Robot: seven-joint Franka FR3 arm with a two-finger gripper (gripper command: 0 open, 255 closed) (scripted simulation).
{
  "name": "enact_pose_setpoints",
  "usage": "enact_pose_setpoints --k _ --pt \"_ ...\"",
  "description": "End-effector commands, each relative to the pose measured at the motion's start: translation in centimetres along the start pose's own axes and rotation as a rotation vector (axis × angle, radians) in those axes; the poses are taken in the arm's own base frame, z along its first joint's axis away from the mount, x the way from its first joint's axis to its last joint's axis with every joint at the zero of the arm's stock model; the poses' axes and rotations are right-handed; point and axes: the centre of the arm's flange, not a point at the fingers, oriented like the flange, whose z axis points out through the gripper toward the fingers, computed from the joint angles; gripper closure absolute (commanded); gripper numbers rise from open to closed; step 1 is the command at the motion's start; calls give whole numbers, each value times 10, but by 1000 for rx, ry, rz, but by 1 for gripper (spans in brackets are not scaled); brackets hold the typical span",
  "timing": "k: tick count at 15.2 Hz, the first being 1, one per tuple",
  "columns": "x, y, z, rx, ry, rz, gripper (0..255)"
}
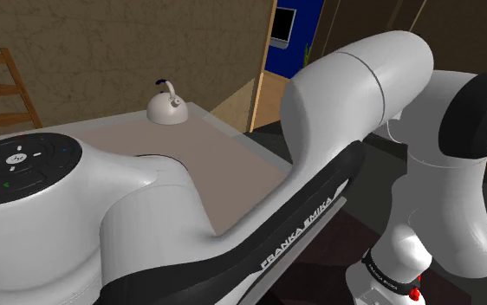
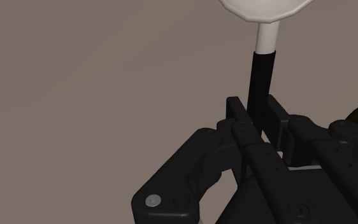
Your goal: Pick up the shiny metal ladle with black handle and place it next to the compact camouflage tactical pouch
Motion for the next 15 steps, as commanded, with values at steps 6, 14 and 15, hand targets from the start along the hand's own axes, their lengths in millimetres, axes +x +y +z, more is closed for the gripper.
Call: enact_pose_setpoints --k 6,14,15 --pt "-3 3 34 0 0 0 255" --pt "-3 3 34 0 0 0 0" --pt "-3 3 34 0 0 0 0"
